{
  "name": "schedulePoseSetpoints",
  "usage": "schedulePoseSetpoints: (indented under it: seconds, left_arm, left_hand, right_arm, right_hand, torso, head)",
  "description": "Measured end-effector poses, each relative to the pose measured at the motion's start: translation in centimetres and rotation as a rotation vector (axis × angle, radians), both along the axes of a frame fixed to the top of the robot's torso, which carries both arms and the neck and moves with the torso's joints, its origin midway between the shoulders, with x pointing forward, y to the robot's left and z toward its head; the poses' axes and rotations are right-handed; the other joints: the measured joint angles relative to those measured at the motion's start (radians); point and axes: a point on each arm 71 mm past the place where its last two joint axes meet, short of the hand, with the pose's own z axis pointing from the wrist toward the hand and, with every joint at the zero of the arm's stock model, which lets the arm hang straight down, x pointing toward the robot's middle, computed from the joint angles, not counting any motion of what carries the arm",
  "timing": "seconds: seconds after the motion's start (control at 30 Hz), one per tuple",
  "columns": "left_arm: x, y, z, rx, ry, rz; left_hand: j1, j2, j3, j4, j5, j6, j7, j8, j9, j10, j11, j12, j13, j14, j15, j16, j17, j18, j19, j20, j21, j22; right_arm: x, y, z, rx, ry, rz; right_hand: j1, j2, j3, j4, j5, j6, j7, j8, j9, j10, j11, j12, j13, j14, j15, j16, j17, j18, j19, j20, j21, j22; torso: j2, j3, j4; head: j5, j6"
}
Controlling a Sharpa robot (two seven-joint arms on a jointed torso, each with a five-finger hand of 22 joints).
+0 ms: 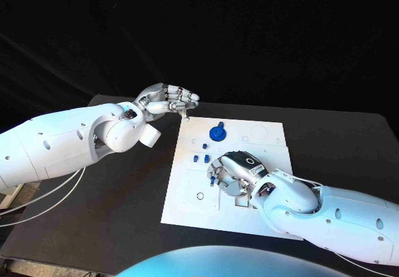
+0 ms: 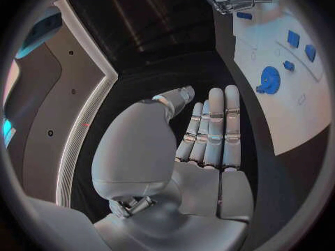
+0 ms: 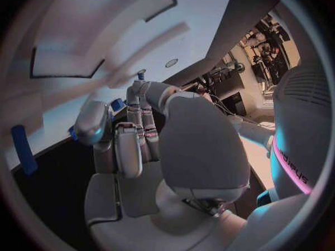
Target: Assemble the parts on the task board
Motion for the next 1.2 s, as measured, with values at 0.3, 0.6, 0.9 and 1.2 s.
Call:
schedulePoseSetpoints:
  seconds: [0.3,0.6,0.9,1.2]
  left_arm:
    - [-0.02,0.03,-0.03,0.001,0.002,-0.001]
    - [-0.02,0.04,-0.04,0.003,0.004,-0.002]
    - [-0.01,0.05,-0.06,0.004,0.006,-0.003]
    - [-0.02,0.05,-0.08,0.006,0.009,-0.005]
  left_hand:
    - [0.000,0.000,0.000,0.000,0.000,-0.004,0.004,0.000,0.000,0.000,0.000,0.000,0.000,0.000,0.000,0.000,0.000,0.000,0.000,0.000,0.000,-0.001]
    - [0.000,0.000,0.000,0.000,0.000,-0.007,0.000,0.000,0.000,0.000,0.000,0.000,0.000,0.000,0.000,0.000,-0.001,0.000,0.000,0.000,0.000,-0.001]
    - [0.000,0.000,0.000,0.000,0.000,-0.007,0.000,0.005,0.000,-0.004,0.000,0.000,0.000,0.000,0.000,0.000,-0.001,0.000,0.000,0.000,0.000,-0.001]
    - [0.000,0.000,-0.003,-0.003,0.000,-0.007,0.000,0.005,0.000,-0.007,0.000,0.005,0.000,-0.004,0.004,0.000,-0.001,0.000,0.000,0.000,-0.004,-0.001]
  right_arm:
    - [-0.03,0.07,-0.05,-0.005,0.000,0.003]
    - [-0.04,0.13,-0.12,-0.010,0.002,0.006]
    - [-0.09,0.19,-0.21,-0.016,0.005,0.009]
    - [-0.13,0.23,-0.21,-0.022,0.002,0.013]
  right_hand:
    - [0.000,0.000,0.000,0.000,0.000,0.000,0.000,-0.001,0.000,0.000,0.000,-0.001,0.001,0.000,0.000,0.000,0.000,0.000,0.000,0.000,0.000,0.000]
    - [0.000,0.000,0.000,0.000,-0.002,0.000,0.000,-0.002,-0.001,0.000,0.000,-0.003,0.000,0.000,0.000,0.000,0.000,0.000,0.000,0.000,0.000,0.000]
    - [-0.005,-0.005,-0.001,-0.001,-0.002,0.000,0.000,-0.004,0.000,0.004,-0.004,-0.007,0.001,0.000,0.000,0.000,0.000,0.000,0.000,0.000,0.000,0.000]
    - [-0.019,0.001,-0.005,-0.005,-0.007,0.000,0.000,0.001,0.003,0.007,-0.007,-0.008,0.005,0.000,0.000,0.000,0.000,0.000,0.000,0.000,0.000,0.000]
  torso:
    - [0.000,0.0001,0.0001]
    - [0.000,-0.0002,0.0003]
    - [0.000,-0.0003,0.0003]
    - [0.000,-0.0003,0.0002]
  head:
    - [0.001,-0.005]
    - [0.002,-0.007]
    - [0.002,-0.009]
    - [0.002,-0.010]
